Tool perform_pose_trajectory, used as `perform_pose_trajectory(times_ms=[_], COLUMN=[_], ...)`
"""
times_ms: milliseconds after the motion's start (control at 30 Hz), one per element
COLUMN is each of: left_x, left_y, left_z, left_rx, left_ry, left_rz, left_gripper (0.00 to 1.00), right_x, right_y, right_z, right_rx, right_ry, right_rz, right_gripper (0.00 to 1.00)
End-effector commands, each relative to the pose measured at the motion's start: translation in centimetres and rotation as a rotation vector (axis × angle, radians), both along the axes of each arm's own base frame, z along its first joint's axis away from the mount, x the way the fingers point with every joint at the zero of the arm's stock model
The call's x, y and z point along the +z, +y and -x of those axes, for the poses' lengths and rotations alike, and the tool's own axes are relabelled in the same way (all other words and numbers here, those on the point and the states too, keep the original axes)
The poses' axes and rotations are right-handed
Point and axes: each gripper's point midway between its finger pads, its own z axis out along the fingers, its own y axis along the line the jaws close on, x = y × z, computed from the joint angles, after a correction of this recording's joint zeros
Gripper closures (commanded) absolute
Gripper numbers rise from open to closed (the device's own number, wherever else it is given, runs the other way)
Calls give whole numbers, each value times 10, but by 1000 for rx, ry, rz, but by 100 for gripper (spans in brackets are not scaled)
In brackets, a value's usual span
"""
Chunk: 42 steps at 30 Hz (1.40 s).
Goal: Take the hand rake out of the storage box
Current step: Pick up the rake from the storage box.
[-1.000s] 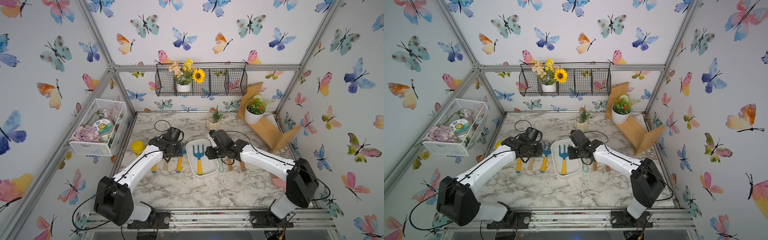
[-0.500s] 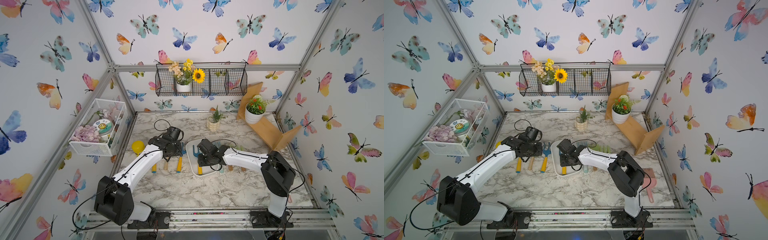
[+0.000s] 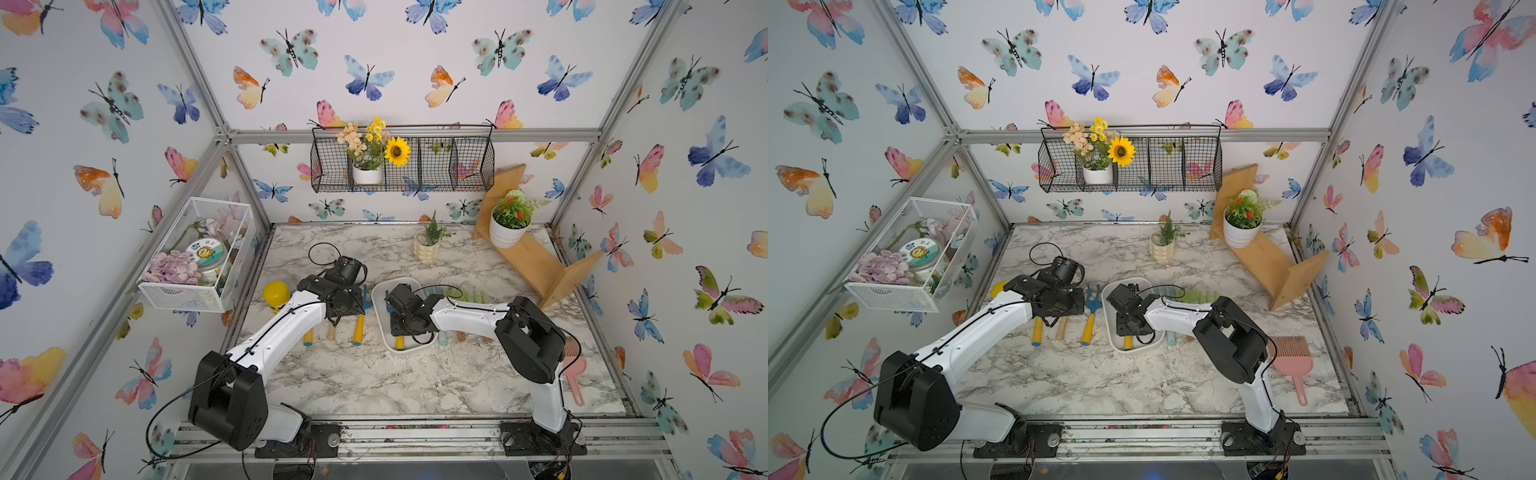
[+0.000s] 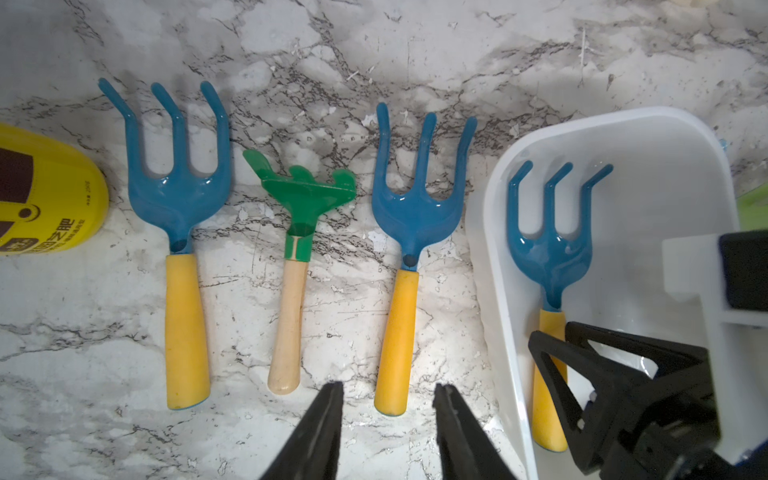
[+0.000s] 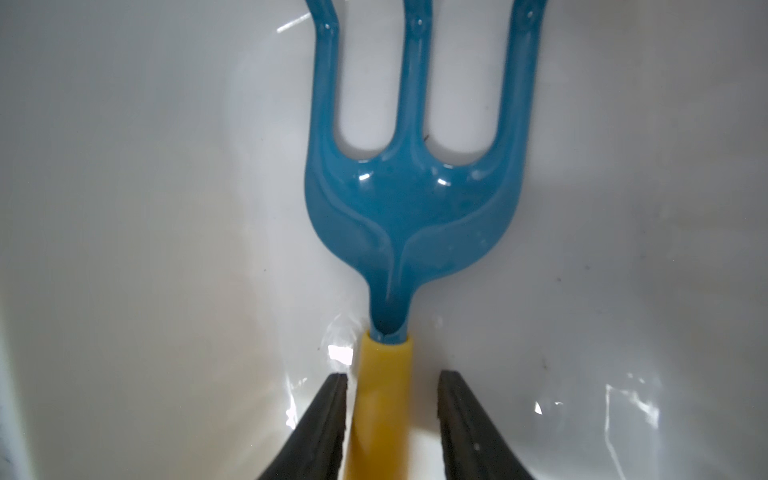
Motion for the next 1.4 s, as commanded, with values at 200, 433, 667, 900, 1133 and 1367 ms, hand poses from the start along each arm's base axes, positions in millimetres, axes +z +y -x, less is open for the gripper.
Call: perform_pose_trajectory(times_ms=[200, 433, 667, 900, 1133, 1367], left_x=[7, 10, 13, 15, 18, 18], left_y=[1, -1, -1, -2, -3, -2], left_z=[1, -2, -5, -8, -8, -8], left_rx=[3, 2, 2, 0, -7, -7], left_ry=[-16, -20, -26, -30, -36, -39], left_rz=[22, 23, 24, 22, 20, 25], left_gripper=[58, 58, 58, 58, 58, 58], right_x=[-6, 20, 58, 97, 121, 125], right_y=[-6, 1, 6, -12, -68, -152], right_z=[-4, -7, -11, -15, -41, -63], right_rx=[-62, -82, -67, -26, 43, -10], right_ry=[-13, -42, -95, -180, -204, -164], right_rz=[39, -37, -97, -68, 23, 79], right_gripper=[72, 82, 89, 92, 92, 94])
